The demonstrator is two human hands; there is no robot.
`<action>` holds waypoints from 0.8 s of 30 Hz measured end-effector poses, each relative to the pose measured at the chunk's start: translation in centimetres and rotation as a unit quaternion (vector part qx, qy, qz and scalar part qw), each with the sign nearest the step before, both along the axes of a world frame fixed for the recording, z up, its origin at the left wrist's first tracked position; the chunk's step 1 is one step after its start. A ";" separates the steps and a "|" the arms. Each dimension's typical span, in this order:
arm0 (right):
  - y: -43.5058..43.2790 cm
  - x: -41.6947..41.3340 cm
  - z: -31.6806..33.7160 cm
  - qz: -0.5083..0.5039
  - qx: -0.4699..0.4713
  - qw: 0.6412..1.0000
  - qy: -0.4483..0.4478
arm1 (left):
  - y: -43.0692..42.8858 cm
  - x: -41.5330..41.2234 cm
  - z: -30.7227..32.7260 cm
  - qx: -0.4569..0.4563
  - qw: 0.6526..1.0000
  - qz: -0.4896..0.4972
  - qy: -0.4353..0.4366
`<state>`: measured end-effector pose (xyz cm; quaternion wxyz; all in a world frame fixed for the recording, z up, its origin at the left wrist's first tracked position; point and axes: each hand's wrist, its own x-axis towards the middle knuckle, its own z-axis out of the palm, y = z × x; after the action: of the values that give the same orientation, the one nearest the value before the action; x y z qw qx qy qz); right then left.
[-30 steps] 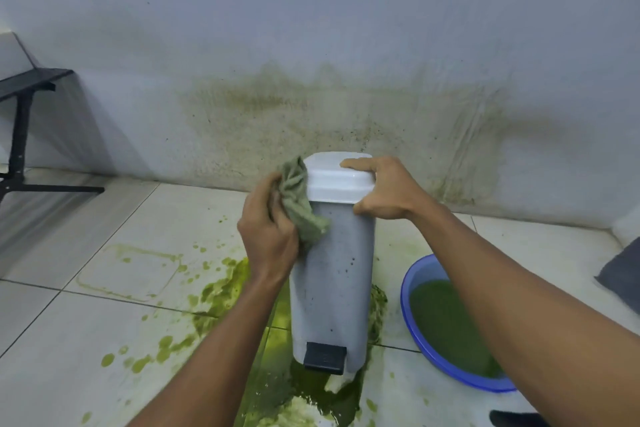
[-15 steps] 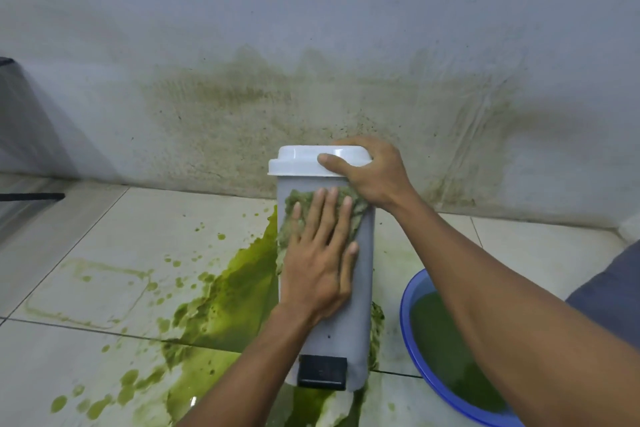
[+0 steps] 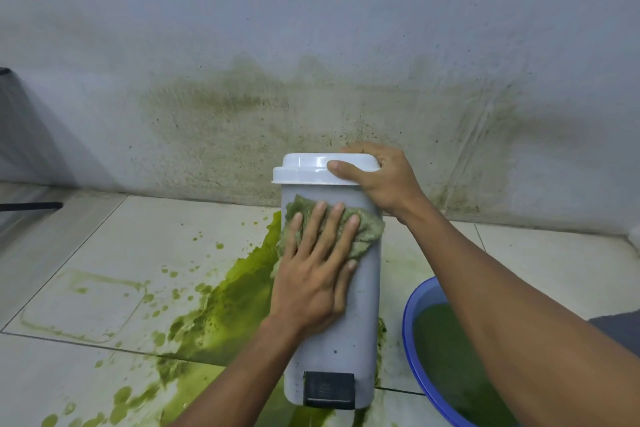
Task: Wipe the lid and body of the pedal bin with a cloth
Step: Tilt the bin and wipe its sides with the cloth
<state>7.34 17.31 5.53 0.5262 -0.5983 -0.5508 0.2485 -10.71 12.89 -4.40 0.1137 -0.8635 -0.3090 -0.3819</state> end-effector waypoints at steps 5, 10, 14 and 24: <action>-0.2 0.6 0.1 -0.003 0.001 1.000 0.001 | 2.7 1.3 1.6 0.026 0.993 -0.022 -0.109; -0.2 0.7 0.2 0.011 -0.004 1.000 0.014 | 1.7 3.2 1.0 0.009 0.972 -0.004 -0.237; -0.1 0.3 0.3 0.013 -0.010 1.000 0.023 | 1.6 4.8 1.1 0.019 0.972 0.037 -0.233; 0.2 0.8 1.2 0.058 -0.065 0.995 0.054 | 1.5 1.6 -0.1 -0.043 0.976 0.106 -0.187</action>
<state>8.16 17.47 6.74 0.5002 -0.5841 -0.5378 0.3455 -9.16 14.43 -4.48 0.0565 -0.7436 -0.4306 -0.5084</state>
